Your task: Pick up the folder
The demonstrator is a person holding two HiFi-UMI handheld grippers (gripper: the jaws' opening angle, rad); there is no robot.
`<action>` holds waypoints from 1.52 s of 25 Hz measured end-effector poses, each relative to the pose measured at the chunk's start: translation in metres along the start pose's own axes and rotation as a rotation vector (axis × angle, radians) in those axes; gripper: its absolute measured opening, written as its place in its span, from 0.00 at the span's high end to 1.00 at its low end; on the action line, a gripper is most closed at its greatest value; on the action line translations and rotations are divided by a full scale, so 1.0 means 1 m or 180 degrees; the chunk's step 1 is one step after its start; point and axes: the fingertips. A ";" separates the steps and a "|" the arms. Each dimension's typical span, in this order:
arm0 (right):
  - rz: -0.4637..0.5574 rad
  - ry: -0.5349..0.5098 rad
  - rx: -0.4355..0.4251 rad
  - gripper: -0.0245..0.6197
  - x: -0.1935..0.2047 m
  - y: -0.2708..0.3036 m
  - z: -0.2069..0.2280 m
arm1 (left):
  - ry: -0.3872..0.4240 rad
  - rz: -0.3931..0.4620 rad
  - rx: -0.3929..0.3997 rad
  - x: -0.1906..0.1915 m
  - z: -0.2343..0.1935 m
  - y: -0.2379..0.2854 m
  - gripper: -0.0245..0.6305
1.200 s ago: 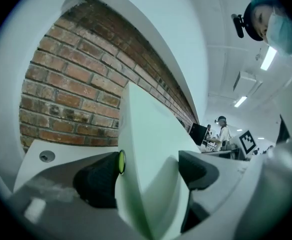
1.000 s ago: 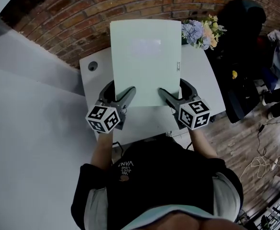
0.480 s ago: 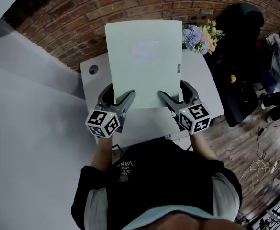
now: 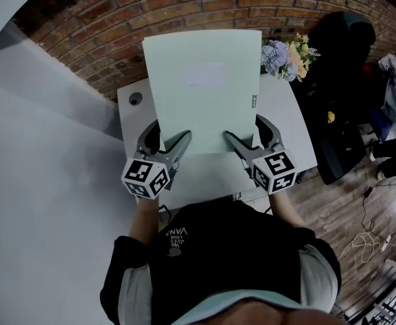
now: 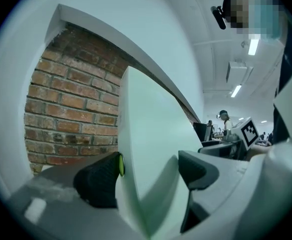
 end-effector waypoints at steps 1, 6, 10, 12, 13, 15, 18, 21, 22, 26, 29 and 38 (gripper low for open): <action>0.0008 -0.0021 0.0003 0.39 -0.001 0.000 -0.001 | 0.0010 0.0004 -0.0015 0.000 0.000 -0.002 0.39; 0.0045 -0.0089 -0.0017 0.40 -0.004 0.000 -0.008 | 0.0029 0.0033 -0.0087 0.000 -0.001 -0.011 0.39; 0.0058 -0.0157 -0.0071 0.40 -0.003 0.004 -0.015 | 0.0059 0.0042 -0.0171 0.004 -0.004 -0.019 0.39; 0.0049 -0.0199 -0.0102 0.40 -0.002 0.007 -0.020 | 0.0053 0.0036 -0.0217 0.008 -0.007 -0.022 0.39; 0.0045 -0.0217 -0.0120 0.40 -0.002 0.009 -0.022 | 0.0045 0.0036 -0.0242 0.009 -0.008 -0.024 0.39; 0.0047 -0.0252 -0.0158 0.40 -0.001 0.013 -0.026 | 0.0017 0.0042 -0.0289 0.013 -0.011 -0.028 0.39; 0.0036 -0.0304 -0.0221 0.40 0.000 0.018 -0.032 | -0.0021 0.0046 -0.0362 0.020 -0.015 -0.035 0.39; 0.0009 -0.0343 -0.0282 0.40 0.002 0.025 -0.040 | -0.0029 0.0038 -0.0446 0.026 -0.020 -0.042 0.39; 0.0001 -0.0356 -0.0298 0.40 0.002 0.027 -0.042 | -0.0031 0.0039 -0.0473 0.027 -0.021 -0.044 0.39; -0.0030 -0.0416 -0.0343 0.40 0.004 0.033 -0.049 | -0.0053 0.0036 -0.0562 0.034 -0.026 -0.051 0.39; 0.0046 -0.0492 -0.0383 0.40 0.003 0.037 -0.055 | -0.0080 0.0057 -0.0592 0.039 -0.030 -0.054 0.39; -0.0005 -0.0497 -0.0389 0.40 0.018 0.047 -0.062 | -0.0100 0.0021 -0.0639 0.056 -0.036 -0.056 0.39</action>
Point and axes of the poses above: the fingertips, and each gripper's own axes: y forward along the fingers, z to its right, x out of its underside, and after that the axes turned 15 degrees about -z, right-handed
